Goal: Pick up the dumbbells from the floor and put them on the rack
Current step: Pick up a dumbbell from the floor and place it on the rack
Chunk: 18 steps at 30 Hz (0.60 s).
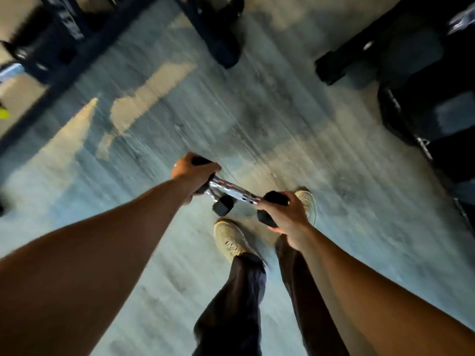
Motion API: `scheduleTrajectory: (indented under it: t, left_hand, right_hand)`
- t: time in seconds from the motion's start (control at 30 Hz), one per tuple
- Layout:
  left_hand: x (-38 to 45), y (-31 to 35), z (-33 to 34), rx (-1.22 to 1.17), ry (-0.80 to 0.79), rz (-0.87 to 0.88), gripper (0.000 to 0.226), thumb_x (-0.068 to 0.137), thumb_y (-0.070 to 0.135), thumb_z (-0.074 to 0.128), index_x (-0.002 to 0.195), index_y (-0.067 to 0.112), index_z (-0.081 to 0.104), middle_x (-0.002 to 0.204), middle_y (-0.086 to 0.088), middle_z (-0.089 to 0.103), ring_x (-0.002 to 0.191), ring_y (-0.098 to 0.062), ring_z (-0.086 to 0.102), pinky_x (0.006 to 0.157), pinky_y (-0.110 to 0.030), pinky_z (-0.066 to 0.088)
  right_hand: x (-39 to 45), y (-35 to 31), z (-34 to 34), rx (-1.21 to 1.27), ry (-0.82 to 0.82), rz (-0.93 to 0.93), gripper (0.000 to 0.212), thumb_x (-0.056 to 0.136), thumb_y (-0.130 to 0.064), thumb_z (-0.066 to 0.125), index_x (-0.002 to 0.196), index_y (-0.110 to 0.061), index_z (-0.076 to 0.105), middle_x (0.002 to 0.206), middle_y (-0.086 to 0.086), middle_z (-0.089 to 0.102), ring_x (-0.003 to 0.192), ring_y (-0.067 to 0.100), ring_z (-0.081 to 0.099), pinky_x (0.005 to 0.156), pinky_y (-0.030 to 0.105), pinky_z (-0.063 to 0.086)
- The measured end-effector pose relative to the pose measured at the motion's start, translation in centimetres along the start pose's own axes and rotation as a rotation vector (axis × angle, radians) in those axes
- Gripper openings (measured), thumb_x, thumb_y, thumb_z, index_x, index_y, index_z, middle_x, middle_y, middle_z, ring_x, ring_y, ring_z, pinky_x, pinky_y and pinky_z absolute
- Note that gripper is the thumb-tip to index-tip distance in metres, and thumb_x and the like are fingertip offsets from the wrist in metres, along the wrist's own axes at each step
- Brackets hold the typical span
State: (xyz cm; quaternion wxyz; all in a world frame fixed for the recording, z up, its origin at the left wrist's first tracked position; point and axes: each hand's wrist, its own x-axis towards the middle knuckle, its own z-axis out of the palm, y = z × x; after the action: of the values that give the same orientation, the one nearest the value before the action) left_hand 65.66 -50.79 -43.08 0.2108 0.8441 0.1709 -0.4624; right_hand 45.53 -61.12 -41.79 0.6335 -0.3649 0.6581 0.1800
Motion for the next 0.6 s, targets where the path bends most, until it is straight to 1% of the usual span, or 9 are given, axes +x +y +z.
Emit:
scheduleTrajectory:
  t: [0.1,0.17,0.23,0.33,0.37,0.43,0.5,0.57,0.6]
  left_hand:
    - [-9.6,2.9,-3.5,0.003,-0.031,0.022,0.04,0.063,0.026,0.087,0.095,0.027,0.063,0.094,-0.01,0.07,0.07,-0.02,0.065,0.06,-0.034,0.063]
    - [-15.4,4.9,-5.1,0.015,-0.061,0.082,0.04,0.059,0.022,0.086,0.092,0.027,0.064,0.092,-0.009,0.071,0.07,-0.02,0.065,0.058,-0.032,0.062]
    - [-20.8,6.6,-6.6,0.028,-0.095,0.128,0.036,0.056,0.021,0.085,0.088,0.027,0.068,0.091,-0.01,0.074,0.069,-0.022,0.066,0.06,-0.032,0.062]
    - [-27.7,9.1,-8.2,0.061,-0.086,0.206,0.04,0.047,0.031,0.086,0.085,0.03,0.073,0.09,-0.007,0.076,0.075,-0.021,0.072,0.069,-0.041,0.066]
    - [-29.9,10.1,-8.6,0.071,-0.089,0.238,0.046,0.043,0.035,0.086,0.087,0.033,0.074,0.092,-0.007,0.076,0.078,-0.021,0.073,0.066,-0.04,0.066]
    - [-34.1,12.2,-8.6,0.08,-0.114,0.294,0.054,0.042,0.037,0.087,0.093,0.037,0.071,0.097,-0.008,0.074,0.081,-0.024,0.072,0.057,-0.031,0.062]
    - [-37.1,14.2,-8.0,0.089,-0.128,0.348,0.057,0.041,0.038,0.089,0.093,0.04,0.067,0.098,-0.006,0.071,0.085,-0.026,0.073,0.055,-0.032,0.062]
    - [-40.0,16.1,-6.8,0.12,-0.128,0.416,0.061,0.036,0.042,0.09,0.091,0.041,0.061,0.098,-0.005,0.072,0.085,-0.025,0.074,0.064,-0.044,0.066]
    - [-40.8,17.1,-5.9,0.134,-0.136,0.458,0.065,0.035,0.042,0.091,0.092,0.041,0.058,0.099,-0.006,0.072,0.085,-0.025,0.074,0.067,-0.048,0.066]
  right_hand:
    - [-9.0,-2.9,-3.2,-0.052,0.009,0.007,0.039,0.07,-0.02,0.088,0.1,-0.022,0.062,0.105,0.008,0.067,0.092,0.021,0.068,0.071,0.038,0.064]
    - [-14.4,-4.2,-5.6,-0.05,0.036,0.0,0.046,0.066,-0.024,0.09,0.104,-0.021,0.064,0.107,0.009,0.068,0.095,0.024,0.071,0.067,0.036,0.064]
    - [-20.0,-5.3,-7.9,-0.048,0.064,-0.024,0.042,0.065,-0.026,0.091,0.096,-0.023,0.063,0.104,0.009,0.068,0.093,0.025,0.071,0.072,0.042,0.066]
    - [-27.5,-6.8,-11.1,-0.019,0.115,-0.084,0.029,0.065,-0.028,0.09,0.08,-0.028,0.065,0.095,0.007,0.07,0.091,0.027,0.072,0.077,0.05,0.065]
    - [-29.7,-7.2,-12.2,0.004,0.142,-0.113,0.025,0.066,-0.027,0.09,0.071,-0.027,0.066,0.088,0.007,0.071,0.089,0.029,0.072,0.078,0.053,0.064]
    - [-33.6,-7.8,-14.8,0.049,0.204,-0.161,0.03,0.068,-0.026,0.09,0.062,-0.024,0.06,0.074,0.004,0.065,0.088,0.033,0.072,0.082,0.057,0.062]
    - [-36.4,-8.2,-17.1,0.122,0.23,-0.172,0.037,0.06,-0.035,0.092,0.075,-0.025,0.06,0.083,0.004,0.065,0.087,0.029,0.069,0.086,0.057,0.061]
    - [-38.7,-8.3,-19.8,0.203,0.251,-0.159,0.064,0.05,-0.043,0.094,0.102,-0.026,0.059,0.106,0.006,0.066,0.099,0.026,0.068,0.088,0.053,0.061]
    - [-39.6,-8.4,-21.3,0.23,0.258,-0.158,0.07,0.053,-0.04,0.094,0.11,-0.026,0.057,0.111,0.008,0.065,0.102,0.027,0.068,0.088,0.051,0.062]
